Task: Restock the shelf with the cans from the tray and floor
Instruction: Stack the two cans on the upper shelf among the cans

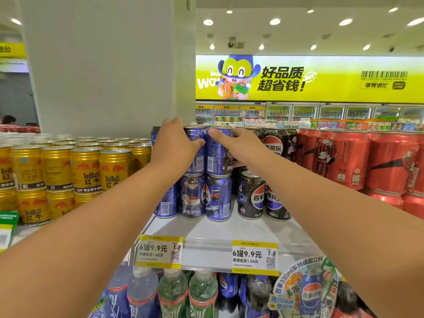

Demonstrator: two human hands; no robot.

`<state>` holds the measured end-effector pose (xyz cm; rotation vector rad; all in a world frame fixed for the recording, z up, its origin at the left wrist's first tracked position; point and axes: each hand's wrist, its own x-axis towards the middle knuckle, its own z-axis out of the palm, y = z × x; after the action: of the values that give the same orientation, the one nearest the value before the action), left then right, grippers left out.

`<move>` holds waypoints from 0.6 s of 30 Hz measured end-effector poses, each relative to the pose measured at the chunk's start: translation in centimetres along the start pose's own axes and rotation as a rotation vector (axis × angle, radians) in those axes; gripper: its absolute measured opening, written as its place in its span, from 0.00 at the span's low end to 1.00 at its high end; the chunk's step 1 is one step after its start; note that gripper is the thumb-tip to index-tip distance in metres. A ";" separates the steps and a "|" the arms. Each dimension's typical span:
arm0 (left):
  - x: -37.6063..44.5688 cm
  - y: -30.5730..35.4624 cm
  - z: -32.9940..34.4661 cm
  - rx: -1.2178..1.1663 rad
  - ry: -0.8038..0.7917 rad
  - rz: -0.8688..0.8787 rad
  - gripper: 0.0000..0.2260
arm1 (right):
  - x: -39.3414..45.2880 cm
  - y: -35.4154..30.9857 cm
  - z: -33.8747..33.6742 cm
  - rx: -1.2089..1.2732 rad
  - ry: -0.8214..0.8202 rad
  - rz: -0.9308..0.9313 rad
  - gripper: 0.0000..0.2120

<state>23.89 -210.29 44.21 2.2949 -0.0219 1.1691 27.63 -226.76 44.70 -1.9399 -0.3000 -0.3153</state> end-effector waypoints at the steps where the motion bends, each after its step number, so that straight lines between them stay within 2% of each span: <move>1: -0.3 -0.2 0.0 -0.013 0.006 0.016 0.26 | -0.1 0.1 0.2 -0.012 0.006 -0.001 0.44; 3: -0.9 -0.6 0.0 -0.055 0.022 0.051 0.23 | -0.2 0.3 0.5 -0.047 0.036 -0.002 0.34; 5: -1.6 -1.0 -0.1 -0.090 0.035 0.086 0.22 | -0.5 0.7 0.8 -0.078 0.077 -0.002 0.30; 7: -2.2 -1.5 -0.3 -0.128 0.038 0.115 0.21 | -0.7 1.2 0.9 -0.067 0.070 -0.018 0.31; 10: -3.1 -2.2 -0.7 -0.161 0.038 0.127 0.21 | -1.2 1.8 1.1 -0.086 0.006 -0.039 0.43; 15: -4.7 -4.1 -1.1 -0.020 -0.080 0.152 0.20 | -1.8 2.5 1.2 -0.110 0.032 -0.037 0.37; 18: -5.8 -5.1 -1.6 0.072 -0.181 0.201 0.23 | -2.8 3.3 1.2 -0.157 0.078 -0.058 0.40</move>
<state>20.46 -206.57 38.20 2.5017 -0.2891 1.0691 26.25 -227.06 40.46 -2.0703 -0.2880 -0.4631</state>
